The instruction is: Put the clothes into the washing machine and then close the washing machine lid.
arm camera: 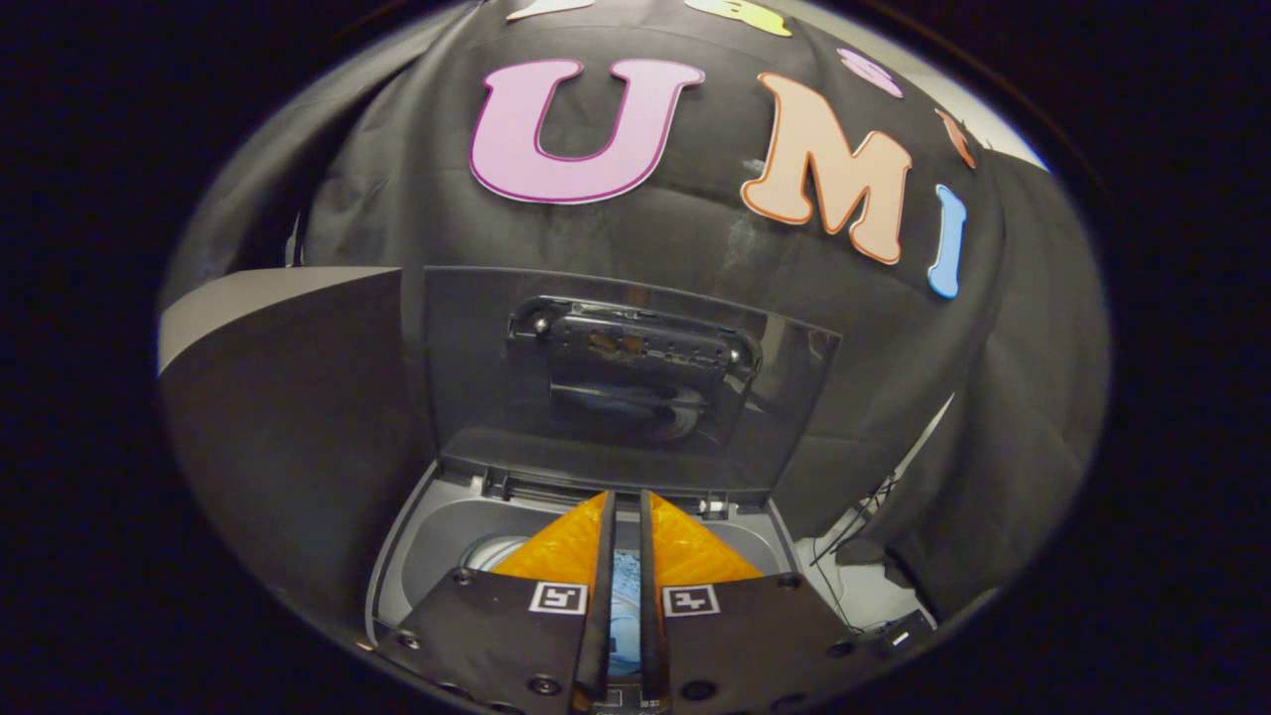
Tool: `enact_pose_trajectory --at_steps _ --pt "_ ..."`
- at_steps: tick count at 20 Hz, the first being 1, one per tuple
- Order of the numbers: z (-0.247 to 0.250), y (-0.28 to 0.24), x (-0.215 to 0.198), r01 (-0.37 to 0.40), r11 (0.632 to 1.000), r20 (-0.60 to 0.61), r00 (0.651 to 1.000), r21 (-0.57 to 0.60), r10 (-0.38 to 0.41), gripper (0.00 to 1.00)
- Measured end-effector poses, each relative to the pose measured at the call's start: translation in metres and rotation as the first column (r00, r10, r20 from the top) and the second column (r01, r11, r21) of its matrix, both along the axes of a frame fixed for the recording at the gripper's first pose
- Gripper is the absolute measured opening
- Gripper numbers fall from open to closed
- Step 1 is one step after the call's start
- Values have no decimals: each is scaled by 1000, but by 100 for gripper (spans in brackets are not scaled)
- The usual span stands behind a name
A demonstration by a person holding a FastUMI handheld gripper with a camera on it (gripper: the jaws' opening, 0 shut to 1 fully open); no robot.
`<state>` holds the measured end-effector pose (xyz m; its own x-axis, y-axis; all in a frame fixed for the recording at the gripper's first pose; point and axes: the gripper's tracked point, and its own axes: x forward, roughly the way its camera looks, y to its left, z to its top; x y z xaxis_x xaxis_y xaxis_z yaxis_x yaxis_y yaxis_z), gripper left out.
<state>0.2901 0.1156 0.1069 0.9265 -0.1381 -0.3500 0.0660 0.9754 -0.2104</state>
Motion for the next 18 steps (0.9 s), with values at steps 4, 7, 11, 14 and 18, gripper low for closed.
enact_pose_trajectory --at_steps 4,7,11,14,18 --pt "-4 5 -7 -11 999 -4 1000 31 11 13" --pt "-7 8 -10 -21 999 -3 1000 35 21 26" --pt "-16 22 -12 -63 996 -15 998 70 64 58" --pt "-16 25 -13 -76 995 -8 997 61 77 86" --pt "-11 29 -12 -88 992 6 996 90 88 97"
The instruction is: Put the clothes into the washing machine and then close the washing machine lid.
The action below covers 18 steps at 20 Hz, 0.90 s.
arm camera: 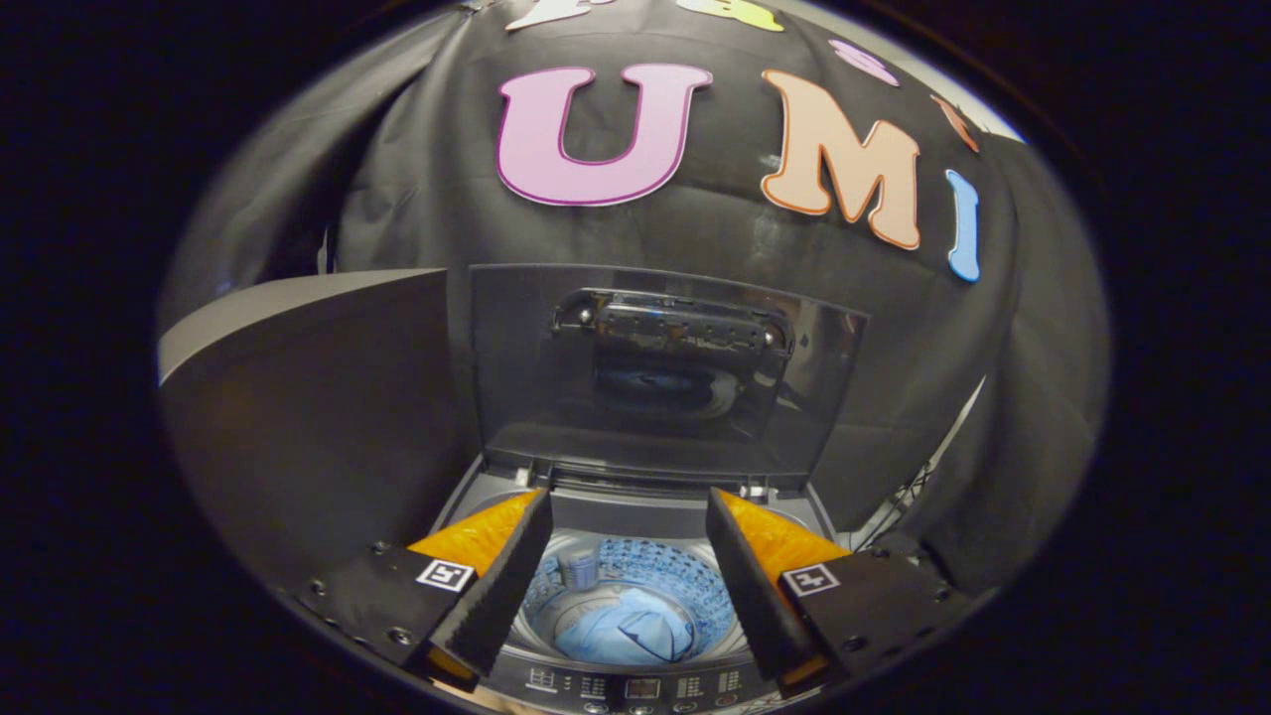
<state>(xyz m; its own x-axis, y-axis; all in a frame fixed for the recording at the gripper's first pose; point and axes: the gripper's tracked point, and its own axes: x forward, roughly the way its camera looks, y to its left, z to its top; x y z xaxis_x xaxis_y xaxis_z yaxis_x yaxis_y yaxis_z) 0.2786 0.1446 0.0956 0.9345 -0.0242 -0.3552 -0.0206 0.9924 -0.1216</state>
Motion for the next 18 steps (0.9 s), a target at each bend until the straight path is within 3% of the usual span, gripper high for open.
enact_pose_trajectory --at_steps 4,8,18 --pt "7 -6 9 20 999 19 1000 -43 -20 98" --pt "32 2 29 6 1000 58 998 3 -6 98" --pt "142 18 126 6 999 277 961 36 -16 98"
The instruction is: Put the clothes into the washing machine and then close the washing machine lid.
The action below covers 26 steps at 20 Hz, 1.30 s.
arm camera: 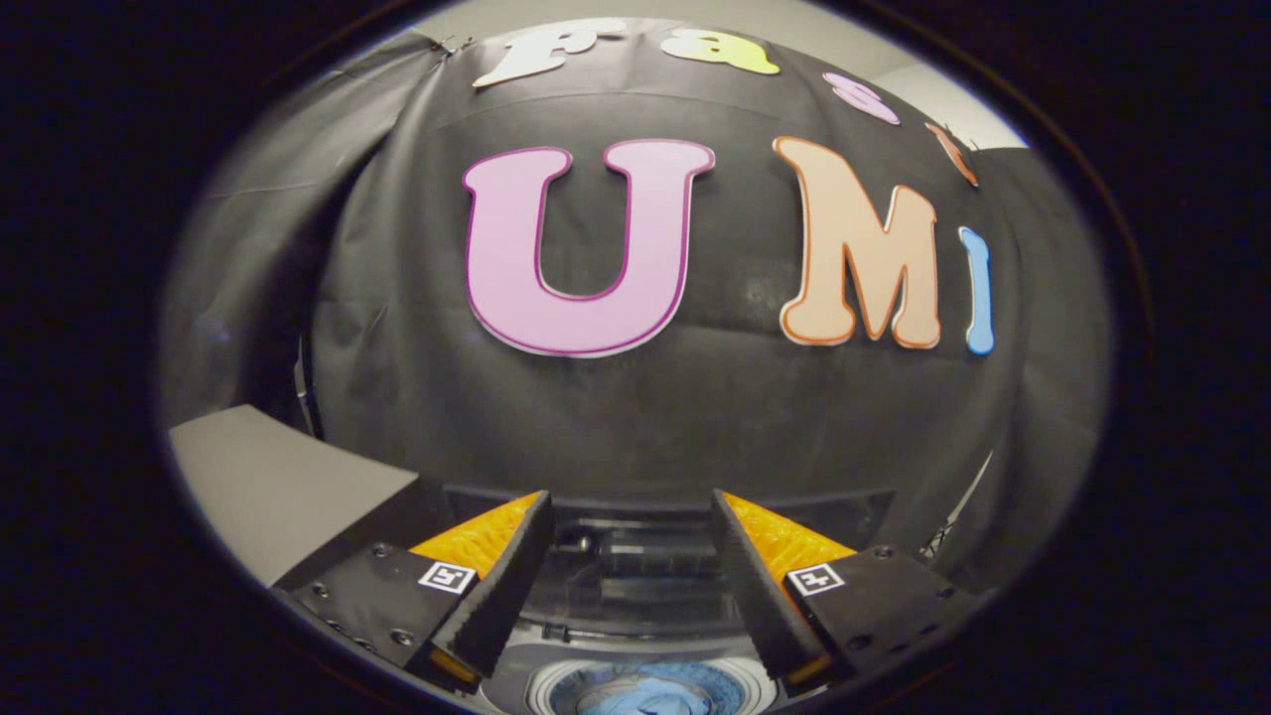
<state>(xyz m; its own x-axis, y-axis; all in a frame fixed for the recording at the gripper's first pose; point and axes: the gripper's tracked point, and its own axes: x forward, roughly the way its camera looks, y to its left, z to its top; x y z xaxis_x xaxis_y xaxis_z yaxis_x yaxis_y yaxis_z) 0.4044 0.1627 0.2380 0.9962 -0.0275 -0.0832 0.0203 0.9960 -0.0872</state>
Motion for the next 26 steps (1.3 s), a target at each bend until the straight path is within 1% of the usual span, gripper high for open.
enact_pose_trajectory --at_steps 2,4,6,8,9,11,14,17,23,26 --pt "-1 -3 22 20 1000 -7 1000 -17 -21 98" --pt "-9 -3 39 29 1000 -29 999 0 -29 97" --pt "-20 -2 48 39 999 -60 997 27 -38 97" --pt "-29 0 54 40 999 -75 996 12 -39 97" --pt "-35 1 52 30 1000 -85 996 8 -29 97" --pt "-34 0 50 42 998 -60 997 54 -39 96" --pt "-30 2 47 22 999 -11 1000 30 -21 96" --pt "-27 1 41 2 999 25 1000 42 -3 96" --pt "-30 1 7 -1 999 66 998 38 -2 96" --pt "-32 1 -7 -1 1000 64 998 28 0 96"
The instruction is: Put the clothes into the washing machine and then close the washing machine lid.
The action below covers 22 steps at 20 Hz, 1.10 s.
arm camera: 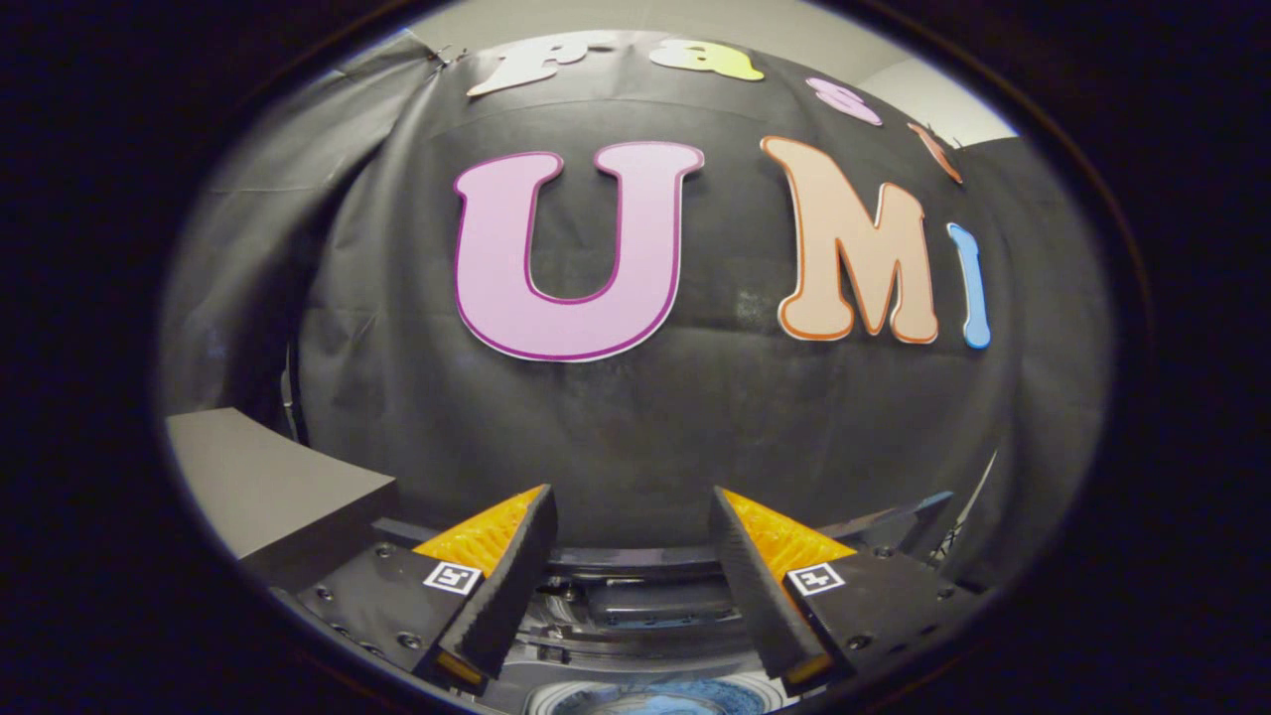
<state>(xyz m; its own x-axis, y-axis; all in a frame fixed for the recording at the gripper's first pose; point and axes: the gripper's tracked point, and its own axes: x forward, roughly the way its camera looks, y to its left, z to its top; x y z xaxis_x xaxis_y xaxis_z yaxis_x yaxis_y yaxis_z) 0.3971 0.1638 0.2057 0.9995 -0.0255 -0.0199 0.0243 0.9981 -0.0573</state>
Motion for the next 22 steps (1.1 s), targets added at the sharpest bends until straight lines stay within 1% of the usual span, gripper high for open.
enact_pose_trajectory --at_steps 9,22 --pt "-8 -2 -33 5 1000 -38 999 -10 -6 96" --pt "-25 -2 -71 -18 1000 -68 998 -2 17 96"
